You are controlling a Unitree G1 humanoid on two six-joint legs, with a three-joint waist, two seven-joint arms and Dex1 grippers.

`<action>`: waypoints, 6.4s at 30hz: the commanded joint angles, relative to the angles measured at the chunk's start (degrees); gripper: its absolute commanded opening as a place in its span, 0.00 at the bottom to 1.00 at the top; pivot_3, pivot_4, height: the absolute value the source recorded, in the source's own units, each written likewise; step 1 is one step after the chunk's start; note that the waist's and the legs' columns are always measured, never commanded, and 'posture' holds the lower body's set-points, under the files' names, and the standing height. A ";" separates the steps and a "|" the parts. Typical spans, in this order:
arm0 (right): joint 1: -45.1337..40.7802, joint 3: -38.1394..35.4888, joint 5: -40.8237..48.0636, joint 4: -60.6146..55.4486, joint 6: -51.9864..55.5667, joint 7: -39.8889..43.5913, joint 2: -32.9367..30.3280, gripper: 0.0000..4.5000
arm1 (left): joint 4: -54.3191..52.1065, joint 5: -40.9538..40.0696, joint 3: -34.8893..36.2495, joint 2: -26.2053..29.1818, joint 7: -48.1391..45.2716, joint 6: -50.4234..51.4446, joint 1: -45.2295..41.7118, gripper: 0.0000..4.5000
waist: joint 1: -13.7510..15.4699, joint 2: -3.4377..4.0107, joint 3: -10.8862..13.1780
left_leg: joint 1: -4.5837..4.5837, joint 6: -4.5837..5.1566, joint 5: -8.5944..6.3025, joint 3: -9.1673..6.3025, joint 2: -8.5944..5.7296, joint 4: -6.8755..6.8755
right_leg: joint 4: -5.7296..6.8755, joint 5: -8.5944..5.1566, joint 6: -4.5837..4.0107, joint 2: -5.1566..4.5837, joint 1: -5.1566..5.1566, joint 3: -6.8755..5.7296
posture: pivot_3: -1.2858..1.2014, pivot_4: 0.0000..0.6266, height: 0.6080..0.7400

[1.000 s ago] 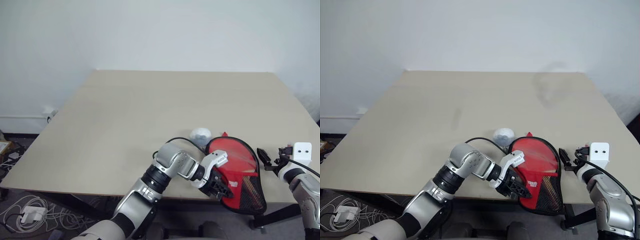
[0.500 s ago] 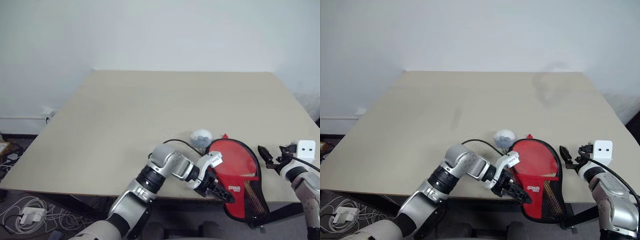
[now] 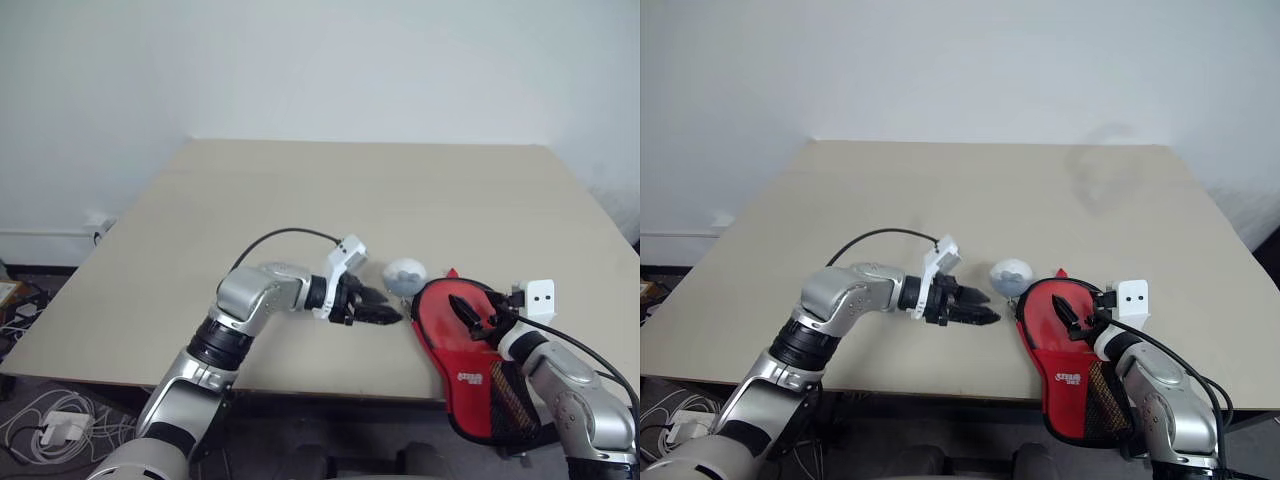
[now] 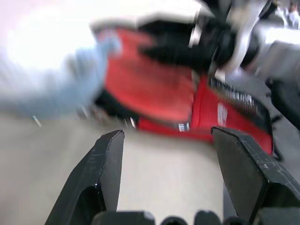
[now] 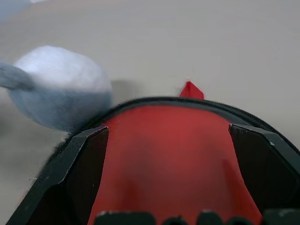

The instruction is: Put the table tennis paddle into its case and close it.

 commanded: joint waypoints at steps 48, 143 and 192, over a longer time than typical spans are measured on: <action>-1.47 8.62 -8.75 8.44 -1.16 2.91 3.57 0.99 | 63.84 26.04 4.84 -16.97 -4.74 -30.33 -27.99 0.01 | -0.62 -1.53 -0.76 | 0.31 0.02 -0.01 -0.11 0.12 -0.05 | 0.00 0.00 0.00 0.16 0.38 -0.11 | 0.52 0.00 0.82; -12.22 -2.58 0.58 2.57 16.79 4.50 -4.14 0.99 | 16.65 24.37 8.77 -10.17 -13.60 -25.92 -5.73 0.99 | -0.07 -0.95 -1.04 | 0.30 0.13 -0.10 -0.27 0.02 -0.21 | -0.67 0.03 0.02 -0.01 0.63 -0.26 | 0.52 0.00 0.82; -39.70 7.35 -6.27 38.17 5.99 4.83 3.70 0.47 | 30.44 38.07 -15.31 -26.67 9.96 -44.39 3.66 1.00 | -0.40 -0.24 -1.05 | 0.30 0.14 -0.08 -0.18 -0.01 -0.22 | -0.68 0.04 0.02 -0.01 0.61 -0.22 | 0.52 0.00 0.82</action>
